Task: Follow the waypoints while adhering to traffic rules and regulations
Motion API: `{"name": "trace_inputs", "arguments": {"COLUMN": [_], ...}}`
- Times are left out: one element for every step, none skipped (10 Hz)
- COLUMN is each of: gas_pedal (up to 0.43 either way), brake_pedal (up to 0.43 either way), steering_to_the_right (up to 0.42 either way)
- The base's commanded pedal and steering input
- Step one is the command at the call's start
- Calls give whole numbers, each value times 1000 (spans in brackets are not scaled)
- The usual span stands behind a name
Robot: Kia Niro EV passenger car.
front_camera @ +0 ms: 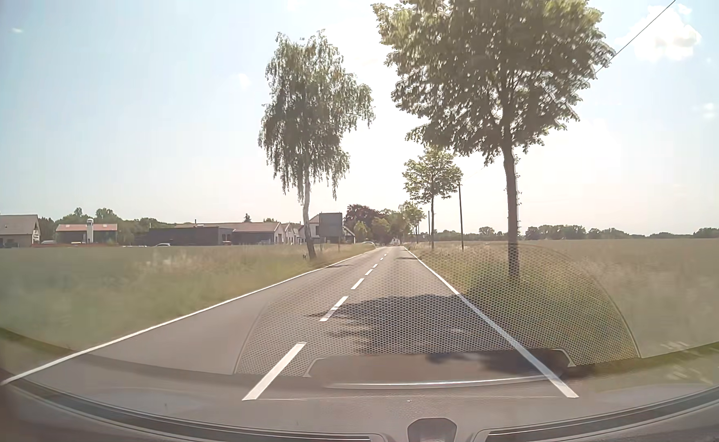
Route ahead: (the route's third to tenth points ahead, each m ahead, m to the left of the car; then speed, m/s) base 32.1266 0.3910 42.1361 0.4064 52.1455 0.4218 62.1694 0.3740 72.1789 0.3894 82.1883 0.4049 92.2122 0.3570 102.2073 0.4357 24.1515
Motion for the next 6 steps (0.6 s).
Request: {"name": "trace_inputs", "arguments": {"gas_pedal": [469,469,469,469,469,469], "brake_pedal": [6,6,6,6,6,6], "steering_to_the_right": [4,4,4,4,3,3]}}
